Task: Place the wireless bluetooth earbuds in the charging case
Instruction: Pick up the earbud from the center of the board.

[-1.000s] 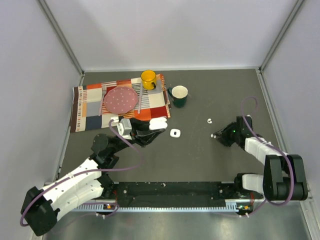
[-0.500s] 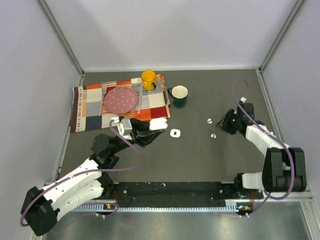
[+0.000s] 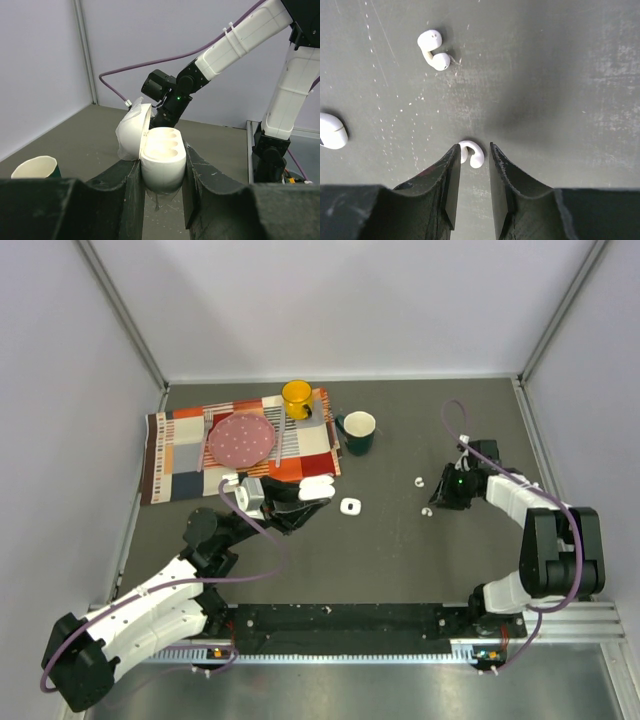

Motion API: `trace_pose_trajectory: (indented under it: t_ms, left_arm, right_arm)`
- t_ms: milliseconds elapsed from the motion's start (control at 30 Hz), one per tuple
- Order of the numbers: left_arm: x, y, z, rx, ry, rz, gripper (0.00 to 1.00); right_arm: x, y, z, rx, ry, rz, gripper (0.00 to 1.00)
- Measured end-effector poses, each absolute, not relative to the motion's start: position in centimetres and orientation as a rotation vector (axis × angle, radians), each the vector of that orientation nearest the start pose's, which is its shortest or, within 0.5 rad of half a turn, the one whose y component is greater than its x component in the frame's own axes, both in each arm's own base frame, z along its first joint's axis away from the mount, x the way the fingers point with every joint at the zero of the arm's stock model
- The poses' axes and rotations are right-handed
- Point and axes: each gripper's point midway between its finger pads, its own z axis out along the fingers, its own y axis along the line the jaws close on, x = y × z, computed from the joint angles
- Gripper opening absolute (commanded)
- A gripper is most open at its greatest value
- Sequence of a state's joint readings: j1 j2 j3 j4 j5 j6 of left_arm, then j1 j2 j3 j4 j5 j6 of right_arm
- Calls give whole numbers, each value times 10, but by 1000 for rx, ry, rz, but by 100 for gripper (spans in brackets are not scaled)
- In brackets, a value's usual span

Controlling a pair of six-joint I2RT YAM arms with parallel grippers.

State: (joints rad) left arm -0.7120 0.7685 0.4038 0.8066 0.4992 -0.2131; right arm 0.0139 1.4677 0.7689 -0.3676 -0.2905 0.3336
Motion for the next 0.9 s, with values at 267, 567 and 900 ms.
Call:
trace_pose_trajectory:
  t_ms: [267, 567, 900]
  left_arm:
    - [167, -266, 324, 744, 1016, -1087, 0]
    - [168, -266, 323, 745, 1021, -1087, 0]
    - [168, -266, 323, 745, 1022, -1088, 0]
  right_arm:
    - [291, 81, 27, 227, 2717, 486, 28]
    - [295, 79, 26, 212, 2720, 431, 20]
    - [295, 79, 26, 217, 2721, 425, 22]
